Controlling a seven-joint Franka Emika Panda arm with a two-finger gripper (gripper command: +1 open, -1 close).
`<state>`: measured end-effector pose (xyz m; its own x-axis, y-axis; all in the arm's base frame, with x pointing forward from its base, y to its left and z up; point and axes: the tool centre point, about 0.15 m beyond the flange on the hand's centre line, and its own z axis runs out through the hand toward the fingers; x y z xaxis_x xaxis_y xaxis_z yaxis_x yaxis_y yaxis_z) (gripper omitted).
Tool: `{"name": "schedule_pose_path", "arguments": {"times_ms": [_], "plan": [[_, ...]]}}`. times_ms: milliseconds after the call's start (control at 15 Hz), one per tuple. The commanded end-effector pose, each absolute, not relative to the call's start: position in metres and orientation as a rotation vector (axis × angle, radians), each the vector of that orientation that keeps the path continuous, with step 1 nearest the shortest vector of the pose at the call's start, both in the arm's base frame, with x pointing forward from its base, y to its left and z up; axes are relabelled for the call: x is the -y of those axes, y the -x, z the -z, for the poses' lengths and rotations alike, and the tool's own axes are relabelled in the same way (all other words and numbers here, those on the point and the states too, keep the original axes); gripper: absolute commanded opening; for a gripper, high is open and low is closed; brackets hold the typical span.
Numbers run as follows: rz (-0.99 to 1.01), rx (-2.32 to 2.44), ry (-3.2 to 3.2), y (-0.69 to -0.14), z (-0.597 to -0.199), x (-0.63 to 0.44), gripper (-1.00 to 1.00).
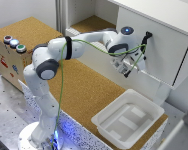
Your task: Slide the door all the way to the left
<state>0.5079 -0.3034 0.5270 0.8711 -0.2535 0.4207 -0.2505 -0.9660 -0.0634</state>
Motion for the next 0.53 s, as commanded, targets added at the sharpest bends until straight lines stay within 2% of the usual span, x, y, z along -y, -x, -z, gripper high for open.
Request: {"name": "schedule_pose_path", "arguments": {"times_ms": [0, 200, 467], "plan": [[0.532, -0.222, 3.003, -0.548, -0.583, 0.315, 1.0], [0.588, -0.21, 3.043, -0.567, -0.599, 0.322, 1.0], [0.591, -0.12, 3.038, -0.579, -0.6, 0.324, 1.0]]}}
